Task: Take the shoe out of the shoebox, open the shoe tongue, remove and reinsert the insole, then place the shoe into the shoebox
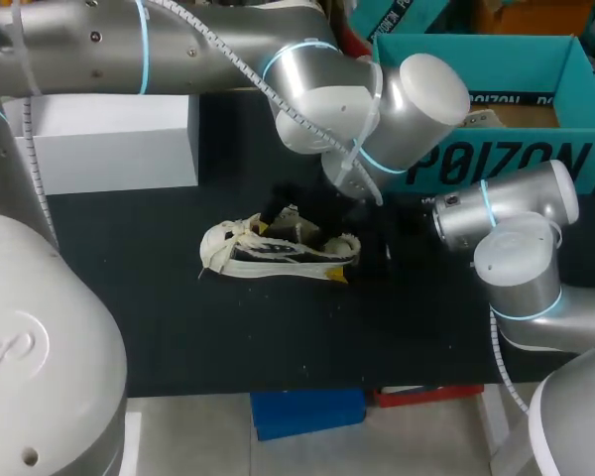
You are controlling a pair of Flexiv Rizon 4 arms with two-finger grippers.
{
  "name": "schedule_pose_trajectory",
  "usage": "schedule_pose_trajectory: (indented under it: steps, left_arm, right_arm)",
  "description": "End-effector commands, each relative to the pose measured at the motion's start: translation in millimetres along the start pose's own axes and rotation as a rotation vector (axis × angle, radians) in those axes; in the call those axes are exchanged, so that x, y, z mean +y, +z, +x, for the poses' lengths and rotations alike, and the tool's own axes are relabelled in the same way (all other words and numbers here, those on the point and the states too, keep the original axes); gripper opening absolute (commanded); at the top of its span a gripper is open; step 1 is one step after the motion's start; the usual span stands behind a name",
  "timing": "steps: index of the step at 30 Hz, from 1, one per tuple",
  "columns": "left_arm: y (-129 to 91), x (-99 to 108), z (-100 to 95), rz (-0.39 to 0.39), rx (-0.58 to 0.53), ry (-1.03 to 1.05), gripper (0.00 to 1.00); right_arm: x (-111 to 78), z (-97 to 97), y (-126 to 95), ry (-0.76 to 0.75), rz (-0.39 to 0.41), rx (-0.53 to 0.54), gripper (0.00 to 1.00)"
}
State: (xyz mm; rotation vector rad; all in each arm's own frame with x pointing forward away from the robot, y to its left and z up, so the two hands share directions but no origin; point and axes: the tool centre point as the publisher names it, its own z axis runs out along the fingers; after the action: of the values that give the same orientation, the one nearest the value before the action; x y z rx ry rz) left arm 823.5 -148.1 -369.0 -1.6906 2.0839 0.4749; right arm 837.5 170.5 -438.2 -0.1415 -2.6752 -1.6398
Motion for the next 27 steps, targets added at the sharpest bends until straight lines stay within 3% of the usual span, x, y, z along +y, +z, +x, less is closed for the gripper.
schedule_pose_trajectory:
  steps: [1,2,4,7,16,27]
  left_arm:
    - [0,0,0.0,0.008,-0.017,0.003,0.40]
    - [0,0,-0.3,0.007,-0.024,0.006,0.33]
    - [0,0,-0.7,0.004,-0.038,0.013,0.27]
    - [1,1,-1.0,0.001,-0.041,0.014,0.00]
    - [-3,-1,-2.6,0.012,-0.041,0.010,0.00]
    - [-30,-5,-17.3,0.085,0.005,-0.011,0.00]
  right_arm:
    - [-2.1,-1.2,4,0.001,0.001,0.000,0.00]
    - [-2.1,-1.2,4,0.001,0.001,0.000,0.00]
    - [-2.1,-1.2,4,0.001,0.001,0.000,0.00]
    - [-2.1,-1.2,4,0.001,0.001,0.000,0.00]
    - [-2.1,-1.2,4,0.001,0.001,0.000,0.00]
    - [-2.1,-1.2,4,0.001,0.001,0.000,0.00]
